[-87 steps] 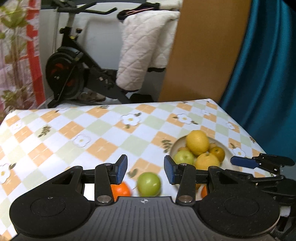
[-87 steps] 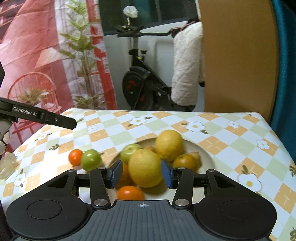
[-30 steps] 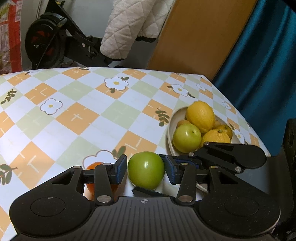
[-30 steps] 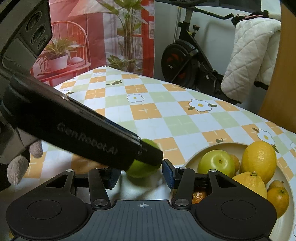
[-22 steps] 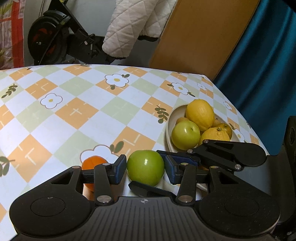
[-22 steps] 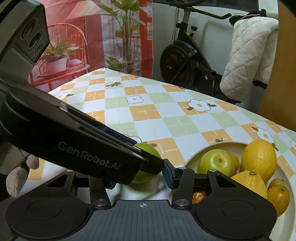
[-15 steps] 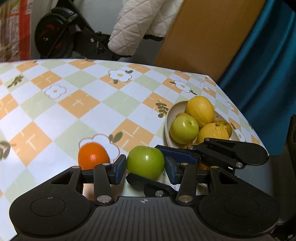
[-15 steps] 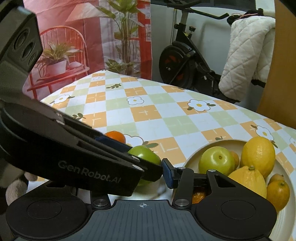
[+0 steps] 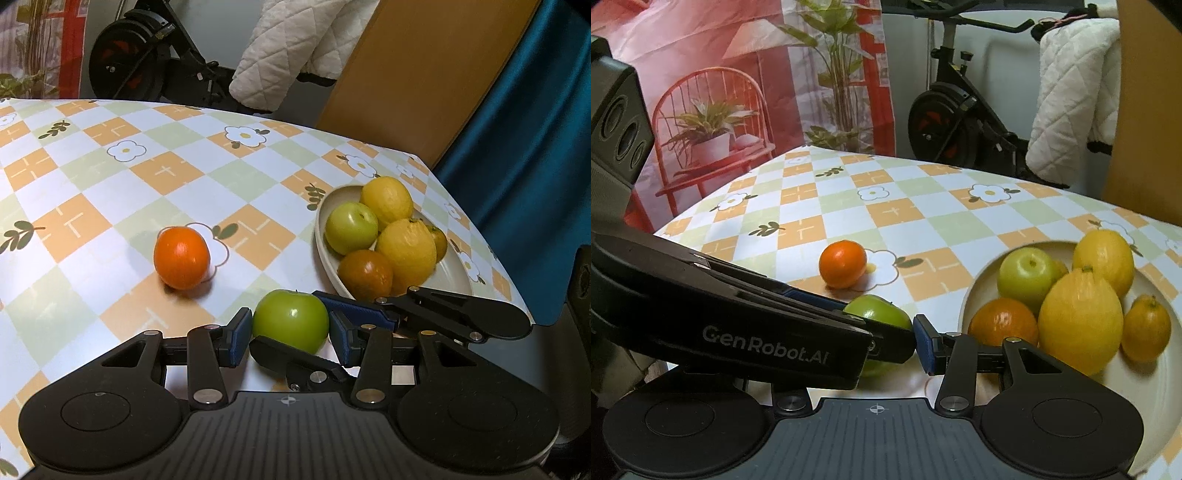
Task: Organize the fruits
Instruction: 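Carry the green apple onto the beige plate and open the left gripper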
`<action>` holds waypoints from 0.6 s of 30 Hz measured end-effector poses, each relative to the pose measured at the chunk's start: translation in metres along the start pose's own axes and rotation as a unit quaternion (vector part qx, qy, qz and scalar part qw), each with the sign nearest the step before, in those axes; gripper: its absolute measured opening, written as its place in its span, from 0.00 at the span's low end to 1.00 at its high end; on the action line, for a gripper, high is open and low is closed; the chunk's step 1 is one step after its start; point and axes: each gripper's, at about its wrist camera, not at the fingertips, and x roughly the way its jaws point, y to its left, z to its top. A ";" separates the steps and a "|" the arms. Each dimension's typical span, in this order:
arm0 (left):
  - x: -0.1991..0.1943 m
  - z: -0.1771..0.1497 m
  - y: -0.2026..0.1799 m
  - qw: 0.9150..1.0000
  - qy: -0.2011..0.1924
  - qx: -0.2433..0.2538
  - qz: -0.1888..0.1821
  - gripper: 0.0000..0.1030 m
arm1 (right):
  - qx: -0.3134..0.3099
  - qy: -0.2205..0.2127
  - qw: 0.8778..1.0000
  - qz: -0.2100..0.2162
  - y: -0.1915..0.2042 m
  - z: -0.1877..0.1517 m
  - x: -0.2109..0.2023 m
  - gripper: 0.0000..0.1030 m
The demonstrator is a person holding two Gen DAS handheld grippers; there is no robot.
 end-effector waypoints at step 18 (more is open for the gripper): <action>-0.016 -0.006 -0.015 1.000 -0.018 0.018 0.010 0.47 | 0.039 -0.015 0.999 0.016 -0.003 -0.011 -0.018 0.40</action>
